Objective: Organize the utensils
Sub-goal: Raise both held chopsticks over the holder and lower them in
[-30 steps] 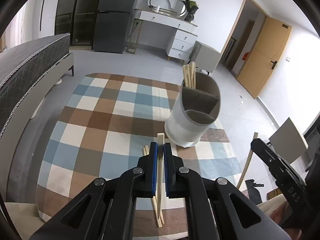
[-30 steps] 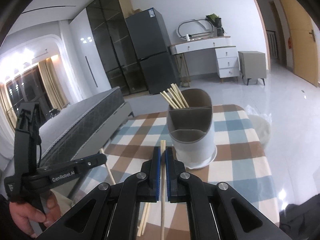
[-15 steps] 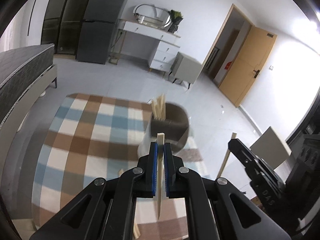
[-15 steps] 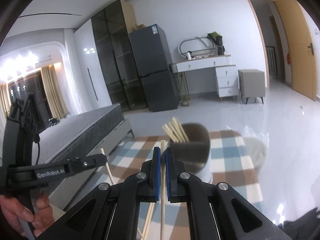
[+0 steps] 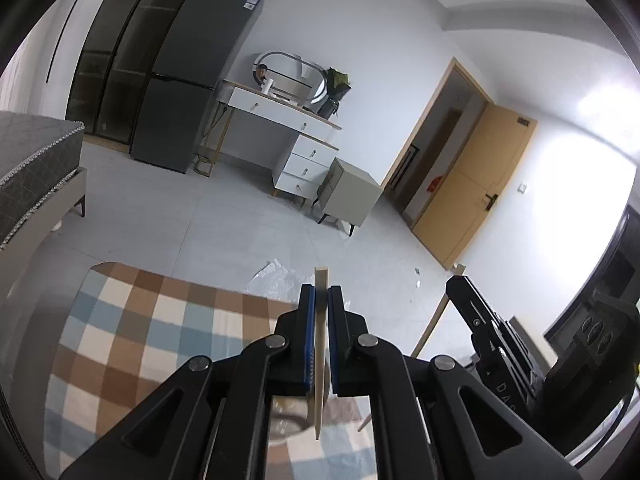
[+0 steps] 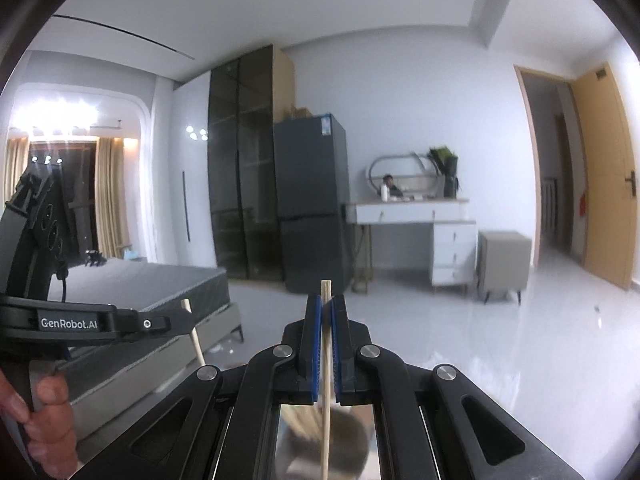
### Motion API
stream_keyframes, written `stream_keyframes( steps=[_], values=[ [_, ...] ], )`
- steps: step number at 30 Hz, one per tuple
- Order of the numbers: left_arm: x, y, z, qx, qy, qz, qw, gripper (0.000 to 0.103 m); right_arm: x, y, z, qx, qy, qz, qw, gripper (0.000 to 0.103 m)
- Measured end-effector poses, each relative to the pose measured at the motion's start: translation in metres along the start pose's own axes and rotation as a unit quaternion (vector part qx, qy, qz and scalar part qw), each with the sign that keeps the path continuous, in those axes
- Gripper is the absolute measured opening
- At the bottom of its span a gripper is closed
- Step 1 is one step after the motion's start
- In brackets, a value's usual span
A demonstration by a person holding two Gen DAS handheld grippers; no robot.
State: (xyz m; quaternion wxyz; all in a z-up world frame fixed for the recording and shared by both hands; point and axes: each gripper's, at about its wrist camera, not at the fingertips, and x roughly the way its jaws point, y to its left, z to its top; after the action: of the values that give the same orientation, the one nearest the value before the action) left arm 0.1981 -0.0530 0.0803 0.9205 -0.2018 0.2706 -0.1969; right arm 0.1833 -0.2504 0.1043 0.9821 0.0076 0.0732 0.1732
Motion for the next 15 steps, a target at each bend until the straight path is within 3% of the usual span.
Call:
stream_keyframes(
  steps=[7, 15],
  values=[
    [0.04, 0.019, 0.011, -0.023, -0.012, 0.005, 0.9997, 0.001, 0.046, -0.002, -0.009, -0.015, -0.016, 0.018, 1.0, 0.004],
    [0.076, 0.042, 0.009, -0.064, -0.013, 0.014, 0.9978, 0.001, 0.071, -0.006, -0.036, -0.02, -0.011, 0.037, 0.999, 0.004]
  ],
)
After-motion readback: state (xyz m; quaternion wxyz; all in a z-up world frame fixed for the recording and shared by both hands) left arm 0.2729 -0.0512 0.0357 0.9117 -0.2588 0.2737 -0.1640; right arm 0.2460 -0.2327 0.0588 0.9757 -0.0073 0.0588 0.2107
